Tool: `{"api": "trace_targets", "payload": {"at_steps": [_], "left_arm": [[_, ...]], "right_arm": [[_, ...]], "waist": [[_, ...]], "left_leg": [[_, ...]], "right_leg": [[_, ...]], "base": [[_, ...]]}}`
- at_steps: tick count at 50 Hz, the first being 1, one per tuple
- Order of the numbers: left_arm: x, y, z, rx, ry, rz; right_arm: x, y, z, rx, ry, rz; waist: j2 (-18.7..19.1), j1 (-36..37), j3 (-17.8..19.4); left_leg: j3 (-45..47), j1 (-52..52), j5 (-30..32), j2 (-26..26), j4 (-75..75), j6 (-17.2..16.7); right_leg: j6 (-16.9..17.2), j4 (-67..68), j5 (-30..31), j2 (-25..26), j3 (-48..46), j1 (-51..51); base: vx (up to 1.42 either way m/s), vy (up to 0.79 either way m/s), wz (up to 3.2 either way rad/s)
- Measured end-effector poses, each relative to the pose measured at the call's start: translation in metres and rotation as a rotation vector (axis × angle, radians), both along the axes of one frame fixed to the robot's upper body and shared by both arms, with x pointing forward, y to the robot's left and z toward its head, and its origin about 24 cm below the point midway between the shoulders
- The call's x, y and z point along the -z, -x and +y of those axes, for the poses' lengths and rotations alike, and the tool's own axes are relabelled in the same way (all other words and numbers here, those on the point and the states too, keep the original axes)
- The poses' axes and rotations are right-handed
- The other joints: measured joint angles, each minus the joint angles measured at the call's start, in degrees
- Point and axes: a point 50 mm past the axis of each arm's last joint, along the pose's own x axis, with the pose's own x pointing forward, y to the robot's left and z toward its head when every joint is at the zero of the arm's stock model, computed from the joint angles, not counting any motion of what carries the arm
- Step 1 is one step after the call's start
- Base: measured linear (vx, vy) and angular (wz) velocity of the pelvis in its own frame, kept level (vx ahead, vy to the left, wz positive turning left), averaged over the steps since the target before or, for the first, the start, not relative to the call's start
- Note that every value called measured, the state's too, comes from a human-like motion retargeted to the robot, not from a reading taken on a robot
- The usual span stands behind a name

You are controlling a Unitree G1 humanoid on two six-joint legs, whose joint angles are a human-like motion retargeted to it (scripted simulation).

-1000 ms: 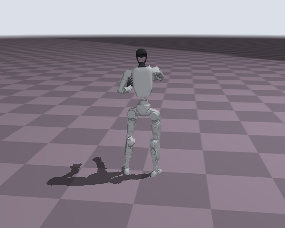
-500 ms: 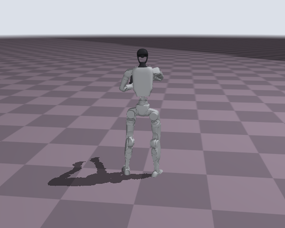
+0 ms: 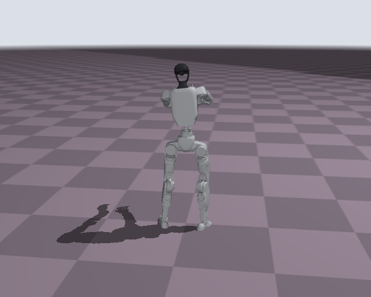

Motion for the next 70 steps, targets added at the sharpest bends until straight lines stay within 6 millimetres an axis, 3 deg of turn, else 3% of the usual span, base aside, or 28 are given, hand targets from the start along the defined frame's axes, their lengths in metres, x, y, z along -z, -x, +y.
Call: {"api": "trace_targets", "payload": {"at_steps": [3,8,12,18,25,29,32,34,37,40,44,48,51,55,59,62,66,70], "left_arm": [[-0.002,0.004,0.0,-0.013,-0.168,-0.046],[0.007,0.029,0.002,0.041,-0.722,-0.226],[0.017,0.04,0.009,0.052,-0.979,-0.255],[0.02,0.035,0.025,-0.013,-1.146,-0.214],[0.015,0.022,0.06,-0.14,-1.287,-0.105],[0.017,0.019,0.068,-0.153,-1.286,-0.053],[0.027,0.019,0.059,-0.104,-1.277,-0.04],[0.036,0.02,0.046,-0.048,-1.265,-0.033],[0.047,0.02,0.023,0.036,-1.246,-0.026],[0.057,0.02,0.002,0.105,-1.248,-0.025],[0.061,0.018,-0.019,0.162,-1.271,-0.032],[0.053,0.015,-0.018,0.149,-1.269,-0.042],[0.039,0.015,-0.001,0.084,-1.247,-0.062],[0.021,0.02,0.029,-0.008,-1.215,-0.087],[0.006,0.03,0.057,-0.079,-1.229,-0.118],[0.001,0.037,0.067,-0.102,-1.257,-0.141],[0.006,0.037,0.062,-0.077,-1.27,-0.145],[0.011,0.031,0.041,-0.009,-1.252,-0.137]], "right_arm": [[-0.002,0.003,-0.004,-0.006,-0.034,-0.028],[-0.007,0.014,-0.019,-0.057,-0.158,-0.06],[-0.005,0.027,-0.04,-0.076,-0.358,-0.02],[0.018,0.063,-0.072,-0.095,-0.737,0.023],[0.061,0.128,-0.109,-0.063,-0.917,0.098],[0.061,0.144,-0.118,-0.079,-1.061,0.149],[0.045,0.133,-0.108,-0.106,-1.083,0.089],[0.026,0.114,-0.096,-0.128,-1.091,0.036],[-0.01,0.071,-0.075,-0.121,-1.097,-0.028],[-0.038,0.023,-0.066,0.019,-1.042,-0.077],[-0.049,-0.025,-0.077,0.288,-0.916,-0.012],[-0.046,-0.032,-0.078,0.295,-0.953,0.076],[-0.037,-0.011,-0.064,0.116,-1.013,0.04],[-0.008,0.052,-0.06,-0.147,-1.095,0.049],[0.032,0.115,-0.087,-0.219,-1.159,0.173],[0.046,0.143,-0.107,-0.207,-1.198,0.231],[0.035,0.144,-0.113,-0.196,-1.188,0.138],[-0.003,0.107,-0.099,-0.219,-1.165,-0.001]], "waist": [[0.45,1.0,-0.18],[2.12,5.26,-0.73],[3.93,6.19,-0.53],[6.26,1.98,0.56],[7.36,-7.35,2.28],[7.5,-10.13,2.64],[7.93,-9.05,2.39],[8.37,-7.25,2.0],[9.39,-4.04,1.65],[10.53,-0.82,1.11],[11.64,1.84,0.48],[11.81,1.59,0.53],[11.3,-0.6,1.58],[9.99,-4.47,3.14],[8.57,-8.29,4.4],[8.08,-9.92,4.71],[8.51,-8.94,4.08],[10.15,-5.74,3.4]], "left_leg": [[1.32,0.43,-0.25,0.05,0.0,0.46],[5.94,0.64,-0.47,1.91,0.0,0.29],[8.17,0.81,-0.31,2.38,0.02,0.43],[9.67,1.26,-0.38,0.73,0.01,0.48],[9.74,1.62,-0.51,-1.91,0.0,-0.27],[9.76,1.91,-0.71,-2.8,0.42,-0.59],[10.66,2.07,-1.26,-2.68,1.16,-0.26],[11.36,2.14,-1.76,-2.51,1.84,0.23],[12.34,2.18,-2.48,-2.25,2.92,0.93],[13.12,2.22,-2.87,-2.25,3.51,1.31],[13.82,2.25,-2.83,-2.76,3.38,1.12],[14.38,2.46,-2.66,-3.4,2.85,0.68],[14.72,3.11,-2.55,-3.82,2.18,0.71],[15.27,3.79,-2.7,-3.93,1.69,1.05],[15.47,3.82,-2.84,-3.52,1.68,1.08],[15.39,3.58,-2.81,-3.15,1.76,0.8],[15.13,3.28,-2.84,-3.21,2.0,0.73],[14.91,3.14,-3.06,-3.78,2.48,0.99]], "right_leg": [[0.98,-1.15,0.7,0.39,1.28,0.1],[1.86,-4.51,3.47,3.49,4.54,-0.97],[1.86,-5.8,4.42,4.61,6.53,-1.61],[1.86,-6.64,4.69,3.27,8.29,-1.71],[1.86,-6.7,3.96,0.41,9.11,-1.44],[1.86,-6.0,2.85,-0.74,10.02,-1.4],[1.86,-5.92,3.07,-0.63,11.09,-1.56],[1.86,-5.97,3.36,-0.44,11.91,-1.63],[1.86,-6.02,3.87,-0.19,13.04,-1.72],[1.86,-6.2,4.42,-0.15,13.85,-1.78],[1.86,-6.53,5.04,-0.54,14.5,-1.97],[1.86,-6.93,5.35,-1.01,15.05,-2.07],[1.86,-6.9,5.15,-1.25,15.46,-1.96],[1.86,-6.62,4.68,-1.16,16.05,-2.03],[1.86,-6.14,4.2,-0.69,16.04,-2.39],[1.86,-5.88,4.01,-0.35,15.71,-2.66],[1.86,-5.94,4.04,-0.52,15.41,-2.65],[1.86,-6.16,4.29,-1.23,15.49,-2.34]], "base": [[0.02,0.0,-0.43],[-0.01,-0.07,-0.79],[-0.02,-0.02,-0.54],[-0.01,0.1,-0.26],[0.01,0.15,-0.04],[0.02,0.1,-0.09],[0.01,0.02,-0.31],[0.0,0.0,-0.35],[-0.01,0.0,-0.3],[-0.01,0.0,-0.14],[0.0,0.0,0.0],[0.0,0.03,-0.04],[0.0,0.02,-0.03],[0.01,0.02,-0.09],[0.0,0.0,0.0],[0.0,0.0,0.0],[0.0,0.0,0.0],[0.0,0.0,0.0]]}}
